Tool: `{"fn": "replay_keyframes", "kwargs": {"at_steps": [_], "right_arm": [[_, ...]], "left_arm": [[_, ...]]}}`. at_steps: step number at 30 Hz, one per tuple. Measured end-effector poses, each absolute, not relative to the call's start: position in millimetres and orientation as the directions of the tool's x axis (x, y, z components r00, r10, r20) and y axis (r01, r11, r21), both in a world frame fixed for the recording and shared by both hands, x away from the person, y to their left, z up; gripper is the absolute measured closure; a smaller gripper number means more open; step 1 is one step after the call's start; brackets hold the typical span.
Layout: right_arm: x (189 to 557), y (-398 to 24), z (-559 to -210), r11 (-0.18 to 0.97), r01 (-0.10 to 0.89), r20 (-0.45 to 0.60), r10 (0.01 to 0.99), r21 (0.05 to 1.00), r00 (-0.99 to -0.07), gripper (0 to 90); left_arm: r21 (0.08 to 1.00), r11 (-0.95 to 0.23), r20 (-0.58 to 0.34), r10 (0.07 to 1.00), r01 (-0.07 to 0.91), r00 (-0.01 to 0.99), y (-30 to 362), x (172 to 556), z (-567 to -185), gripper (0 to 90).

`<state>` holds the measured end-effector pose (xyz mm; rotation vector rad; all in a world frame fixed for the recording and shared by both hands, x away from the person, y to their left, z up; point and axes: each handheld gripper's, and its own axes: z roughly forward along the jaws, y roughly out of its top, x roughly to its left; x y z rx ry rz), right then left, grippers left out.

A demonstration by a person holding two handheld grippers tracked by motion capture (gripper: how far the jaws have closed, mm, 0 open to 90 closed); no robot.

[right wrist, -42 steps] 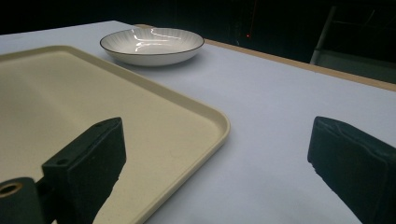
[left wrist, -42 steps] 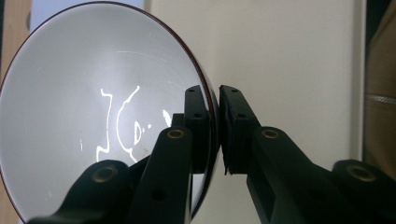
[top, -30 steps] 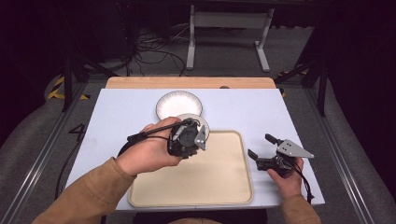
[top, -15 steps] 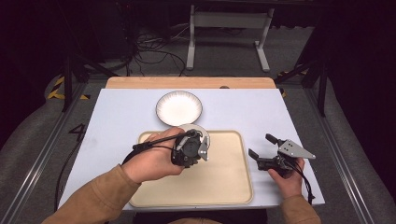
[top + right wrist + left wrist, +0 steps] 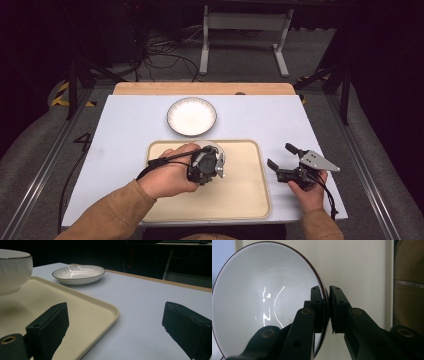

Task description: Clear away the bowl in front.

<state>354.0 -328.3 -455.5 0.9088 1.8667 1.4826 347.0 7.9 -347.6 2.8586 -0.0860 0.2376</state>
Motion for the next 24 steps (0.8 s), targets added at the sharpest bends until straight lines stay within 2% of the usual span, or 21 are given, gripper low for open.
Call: {"fn": "replay_keyframes", "kwargs": {"at_steps": [17,24], "right_arm": [[353.9,-329.9,-455.7,0.133,0.154,-0.015,0.801,0.979,-0.598,7.7],[354.0,-330.1,-455.7,0.132,0.153,-0.015,0.801,0.979,-0.598,7.7]], "left_arm": [[0.239,-0.969,0.121,-0.038,-0.066,0.992,1.3,343.4,-377.3,82.2],[0.238,-0.969,0.129,-0.036,-0.066,0.991,0.0,342.4,-381.9,82.1]]}}
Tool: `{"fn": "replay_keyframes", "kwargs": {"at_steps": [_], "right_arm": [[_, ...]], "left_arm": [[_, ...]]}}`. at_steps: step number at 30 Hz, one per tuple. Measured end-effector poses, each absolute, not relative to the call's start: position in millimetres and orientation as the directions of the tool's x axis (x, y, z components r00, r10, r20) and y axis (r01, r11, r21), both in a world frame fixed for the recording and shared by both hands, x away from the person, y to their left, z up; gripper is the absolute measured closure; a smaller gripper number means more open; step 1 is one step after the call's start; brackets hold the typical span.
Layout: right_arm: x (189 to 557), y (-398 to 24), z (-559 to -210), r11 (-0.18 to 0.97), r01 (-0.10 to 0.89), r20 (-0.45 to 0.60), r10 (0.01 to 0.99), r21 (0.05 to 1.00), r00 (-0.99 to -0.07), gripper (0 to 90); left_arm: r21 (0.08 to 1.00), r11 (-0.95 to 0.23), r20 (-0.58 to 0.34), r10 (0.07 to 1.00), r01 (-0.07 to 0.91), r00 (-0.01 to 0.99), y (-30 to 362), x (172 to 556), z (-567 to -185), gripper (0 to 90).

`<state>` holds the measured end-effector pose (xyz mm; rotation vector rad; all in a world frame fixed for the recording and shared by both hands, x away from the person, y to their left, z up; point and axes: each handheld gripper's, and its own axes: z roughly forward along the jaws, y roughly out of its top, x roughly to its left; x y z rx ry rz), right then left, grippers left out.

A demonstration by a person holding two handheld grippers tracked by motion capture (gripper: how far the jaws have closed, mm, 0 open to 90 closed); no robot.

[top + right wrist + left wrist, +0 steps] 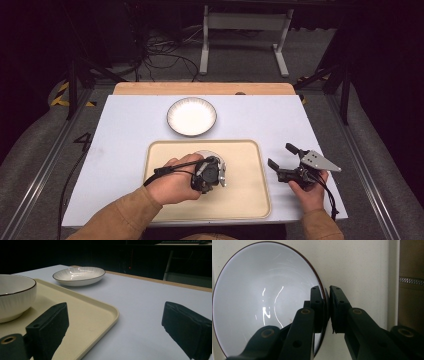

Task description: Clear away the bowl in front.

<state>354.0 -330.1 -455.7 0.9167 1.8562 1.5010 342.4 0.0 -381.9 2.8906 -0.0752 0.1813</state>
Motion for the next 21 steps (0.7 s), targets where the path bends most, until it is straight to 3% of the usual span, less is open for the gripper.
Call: {"fn": "replay_keyframes", "kwargs": {"at_steps": [21], "right_arm": [[354.5,-329.6,-455.6,0.139,0.157,-0.015,0.795,0.978,-0.607,7.6]], "left_arm": [[0.256,-0.967,0.032,0.025,0.016,0.999,6.6,346.3,-393.5,80.0]]}}
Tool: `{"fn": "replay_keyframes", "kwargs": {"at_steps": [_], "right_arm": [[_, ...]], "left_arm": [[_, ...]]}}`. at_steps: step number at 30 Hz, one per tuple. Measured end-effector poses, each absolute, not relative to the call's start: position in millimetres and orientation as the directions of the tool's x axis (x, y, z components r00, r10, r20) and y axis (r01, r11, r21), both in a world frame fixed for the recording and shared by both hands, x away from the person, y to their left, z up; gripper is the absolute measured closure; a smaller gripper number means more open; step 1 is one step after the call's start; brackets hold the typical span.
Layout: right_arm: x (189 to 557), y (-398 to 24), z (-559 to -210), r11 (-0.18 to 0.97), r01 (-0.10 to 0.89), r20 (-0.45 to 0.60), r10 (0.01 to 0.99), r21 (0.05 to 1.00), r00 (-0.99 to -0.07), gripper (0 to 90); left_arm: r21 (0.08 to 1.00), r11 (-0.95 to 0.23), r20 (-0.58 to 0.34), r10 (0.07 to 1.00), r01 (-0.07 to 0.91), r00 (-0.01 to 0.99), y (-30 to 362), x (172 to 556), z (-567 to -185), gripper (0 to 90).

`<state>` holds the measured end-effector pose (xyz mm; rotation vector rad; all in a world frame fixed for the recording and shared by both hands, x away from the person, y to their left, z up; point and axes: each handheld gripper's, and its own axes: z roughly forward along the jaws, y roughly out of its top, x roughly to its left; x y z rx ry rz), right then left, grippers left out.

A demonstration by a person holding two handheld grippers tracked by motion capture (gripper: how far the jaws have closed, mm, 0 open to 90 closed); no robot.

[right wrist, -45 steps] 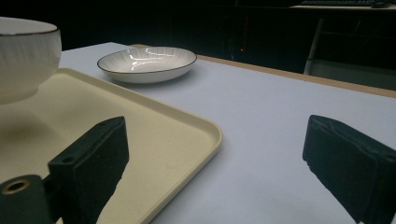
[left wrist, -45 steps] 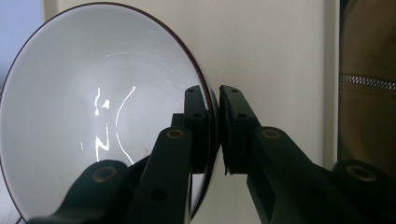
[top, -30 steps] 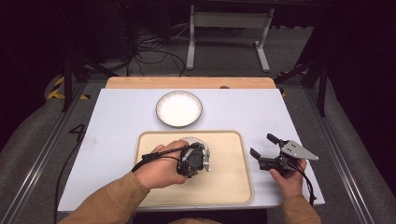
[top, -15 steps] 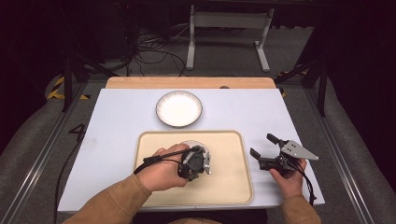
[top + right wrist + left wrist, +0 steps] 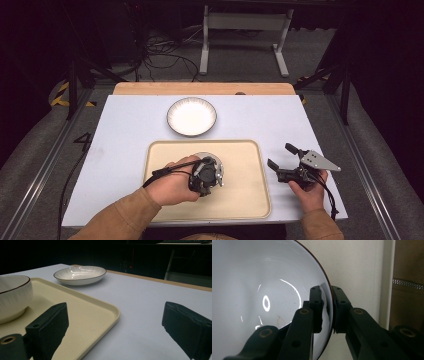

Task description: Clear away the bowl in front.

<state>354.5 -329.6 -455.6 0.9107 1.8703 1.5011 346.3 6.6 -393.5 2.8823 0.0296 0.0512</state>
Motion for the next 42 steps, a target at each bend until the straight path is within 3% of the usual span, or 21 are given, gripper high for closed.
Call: {"fn": "replay_keyframes", "kwargs": {"at_steps": [10,18,24,30,42], "right_arm": [[354.8,-329.7,-455.6,0.138,0.158,-0.014,0.795,0.978,-0.607,7.6],[354.4,-331.9,-455.9,0.12,0.151,-0.003,0.791,0.981,-0.611,7.4],[355.6,-333.3,-455.9,0.107,0.163,0.016,0.788,0.981,-0.615,7.6],[356.4,-336.3,-456.2,0.081,0.168,0.042,0.783,0.982,-0.621,7.6],[356.7,-337.3,-456.3,0.071,0.172,0.053,0.779,0.983,-0.625,7.6]], "left_arm": [[0.302,-0.952,0.019,0.059,0.051,0.998,12.4,346.7,-385.7,65.8],[0.455,-0.881,-0.039,0.123,0.127,0.992,25.0,347.2,-370.0,52.9],[0.56,-0.814,-0.003,0.186,0.155,0.983,38.9,343.2,-361.3,52.0],[0.691,-0.695,-0.028,0.247,0.197,0.969,56.5,341.2,-357.2,51.1],[0.821,-0.52,-0.067,0.321,0.235,0.945,88.2,338.3,-356.8,47.6]]}}
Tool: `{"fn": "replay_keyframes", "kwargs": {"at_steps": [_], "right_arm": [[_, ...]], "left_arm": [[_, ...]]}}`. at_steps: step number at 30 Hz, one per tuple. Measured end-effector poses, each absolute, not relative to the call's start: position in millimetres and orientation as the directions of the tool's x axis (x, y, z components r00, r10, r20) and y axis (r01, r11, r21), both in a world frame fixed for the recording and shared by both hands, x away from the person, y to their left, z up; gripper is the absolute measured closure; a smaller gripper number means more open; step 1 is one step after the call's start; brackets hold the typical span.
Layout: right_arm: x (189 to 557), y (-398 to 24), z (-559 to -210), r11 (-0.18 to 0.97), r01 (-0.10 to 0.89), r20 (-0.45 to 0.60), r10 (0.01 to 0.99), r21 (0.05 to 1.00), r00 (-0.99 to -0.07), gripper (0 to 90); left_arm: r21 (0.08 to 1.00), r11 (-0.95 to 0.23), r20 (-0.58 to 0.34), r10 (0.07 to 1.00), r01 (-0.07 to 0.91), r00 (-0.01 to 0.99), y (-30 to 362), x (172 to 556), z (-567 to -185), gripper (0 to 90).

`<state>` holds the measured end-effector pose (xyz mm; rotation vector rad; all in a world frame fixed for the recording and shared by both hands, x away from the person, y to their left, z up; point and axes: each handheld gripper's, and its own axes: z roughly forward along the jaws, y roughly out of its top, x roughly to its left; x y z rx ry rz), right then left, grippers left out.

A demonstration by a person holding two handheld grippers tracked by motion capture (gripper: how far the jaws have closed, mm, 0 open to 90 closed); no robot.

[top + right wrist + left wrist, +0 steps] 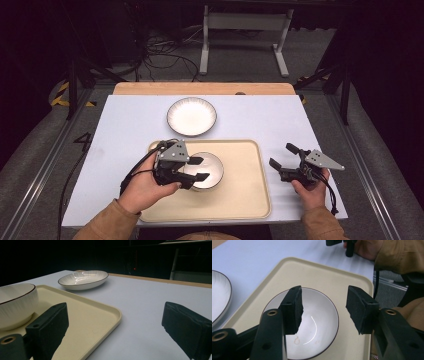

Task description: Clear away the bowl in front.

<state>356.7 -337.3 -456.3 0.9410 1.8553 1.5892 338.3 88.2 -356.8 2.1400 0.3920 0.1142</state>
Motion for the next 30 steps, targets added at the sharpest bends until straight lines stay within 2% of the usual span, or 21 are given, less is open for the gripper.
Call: {"fn": "replay_keyframes", "kwargs": {"at_steps": [12,21,30], "right_arm": [[356.1,-336.8,-456.4,0.071,0.169,0.051,0.78,0.983,-0.624,7.6],[355.9,-337.4,-456.4,0.067,0.167,0.053,0.778,0.984,-0.626,7.5],[355.7,-337.0,-456.4,0.076,0.165,0.045,0.778,0.983,-0.626,7.5]], "left_arm": [[0.887,-0.39,-0.072,0.409,0.246,0.91,137.3,336.9,-362.8,41.5],[0.895,-0.362,-0.076,0.451,0.26,0.889,159.6,336.9,-368.7,40.9],[0.903,-0.324,-0.082,0.516,0.282,0.853,187.8,335.5,-384.2,36.2]]}}
